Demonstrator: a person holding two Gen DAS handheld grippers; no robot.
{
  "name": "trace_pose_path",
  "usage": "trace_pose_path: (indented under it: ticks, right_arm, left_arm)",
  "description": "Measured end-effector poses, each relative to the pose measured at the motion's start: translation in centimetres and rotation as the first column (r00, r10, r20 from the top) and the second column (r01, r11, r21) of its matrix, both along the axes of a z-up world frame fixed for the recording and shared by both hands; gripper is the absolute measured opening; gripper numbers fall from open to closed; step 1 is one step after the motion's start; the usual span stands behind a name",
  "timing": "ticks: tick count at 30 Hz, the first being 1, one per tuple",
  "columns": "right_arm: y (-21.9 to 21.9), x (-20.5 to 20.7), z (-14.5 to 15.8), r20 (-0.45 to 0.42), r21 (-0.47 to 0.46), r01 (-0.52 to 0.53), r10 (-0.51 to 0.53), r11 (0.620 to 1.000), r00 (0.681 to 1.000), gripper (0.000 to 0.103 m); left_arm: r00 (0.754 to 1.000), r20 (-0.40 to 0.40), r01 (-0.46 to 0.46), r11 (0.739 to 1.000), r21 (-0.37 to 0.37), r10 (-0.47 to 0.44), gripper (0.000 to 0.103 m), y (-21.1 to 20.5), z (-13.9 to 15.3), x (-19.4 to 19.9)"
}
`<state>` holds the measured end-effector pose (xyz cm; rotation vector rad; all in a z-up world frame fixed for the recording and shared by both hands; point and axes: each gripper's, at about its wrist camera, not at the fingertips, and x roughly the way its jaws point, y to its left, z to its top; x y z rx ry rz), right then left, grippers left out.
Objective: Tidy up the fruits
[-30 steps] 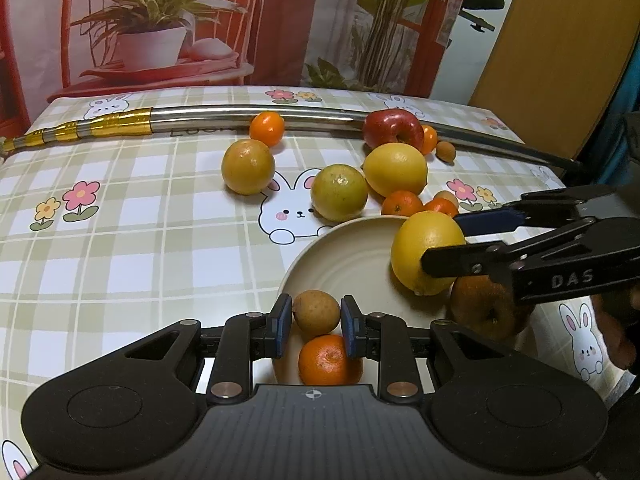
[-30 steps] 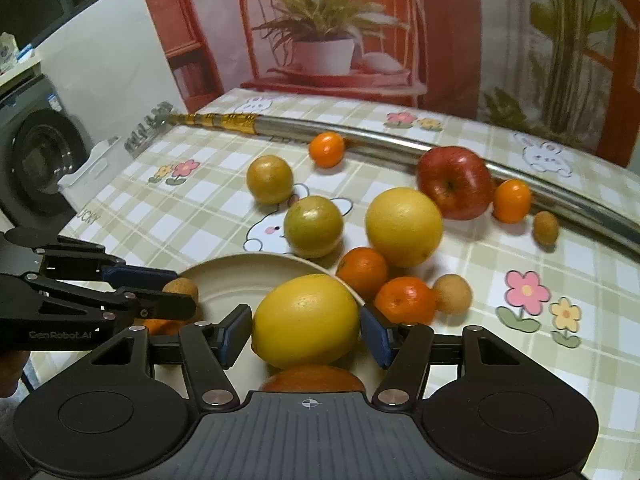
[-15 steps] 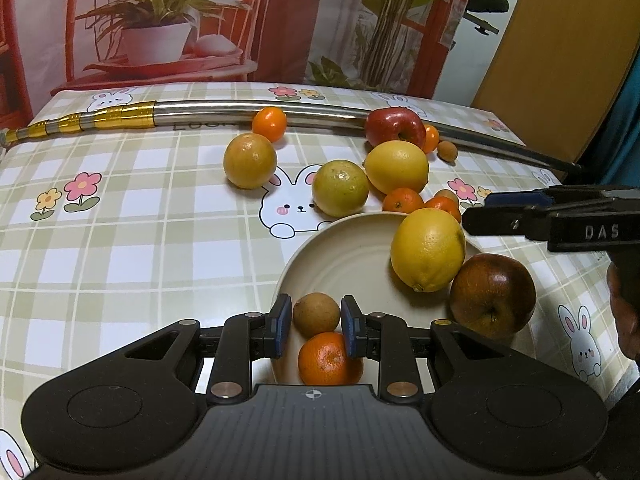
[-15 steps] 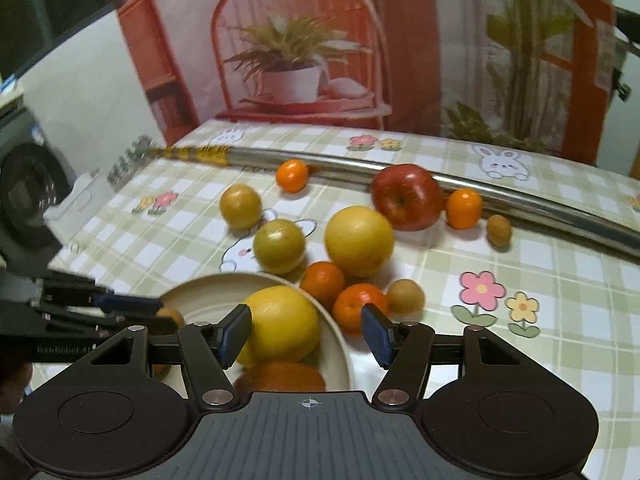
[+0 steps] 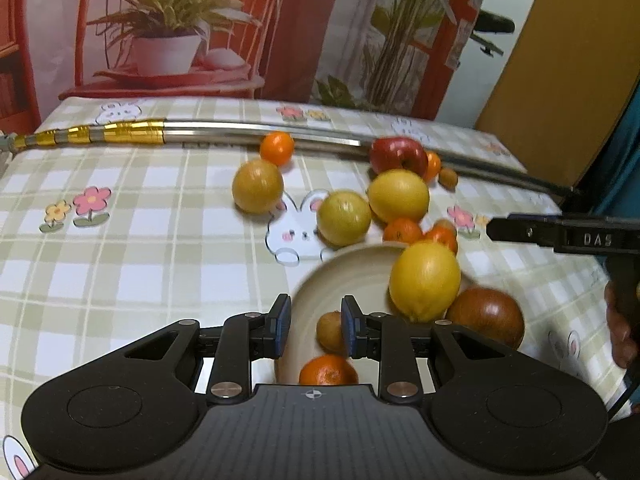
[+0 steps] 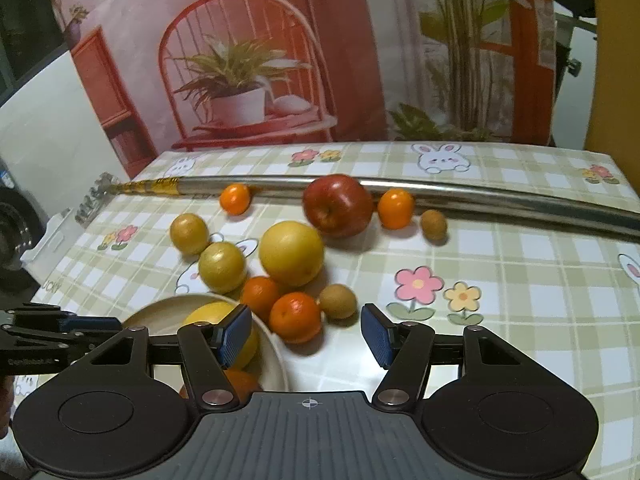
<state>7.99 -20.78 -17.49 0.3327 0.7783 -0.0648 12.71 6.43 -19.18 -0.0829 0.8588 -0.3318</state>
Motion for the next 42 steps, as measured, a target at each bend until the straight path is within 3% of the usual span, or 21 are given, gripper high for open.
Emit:
trace_pose_path:
  ticks: [12, 22, 29, 37, 42]
  right_arm:
    - [-3.2, -0.3, 1.9, 0.067, -0.015, 0.087, -0.086, 0.996, 0.994, 0.057]
    - [-4.8, 0.1, 2.7, 0.103, -0.020, 0.119, -0.116, 0.993, 0.988, 0.057]
    - [-5.0, 0.2, 2.1, 0.088, -0.009, 0.126, -0.125, 0.992, 0.988, 0.057]
    - [-5.8, 0.3, 1.8, 0.086, 0.002, 0.143, -0.142, 0.990, 0.986, 0.057]
    - [-6.4, 0.1, 1.5, 0.082, 0.016, 0.155, -0.156, 0.988, 0.984, 0.057]
  left_arm:
    - [0.992, 0.102, -0.080, 0.997, 0.011, 0.079, 0.029, 2.9, 4.6, 1.7]
    - [0.984, 0.122, -0.132, 0.991, 0.021, 0.129, 0.029, 4.3, 6.7, 3.7]
    - [0.992, 0.097, -0.085, 0.996, 0.029, 0.082, 0.029, 3.0, 6.0, 4.8]
    - [0.998, 0.062, 0.029, 0.998, 0.049, -0.032, 0.029, -0.8, 5.0, 6.8]
    - [0.997, 0.059, 0.042, 0.998, 0.055, -0.045, 0.029, -1.9, 4.9, 8.6]
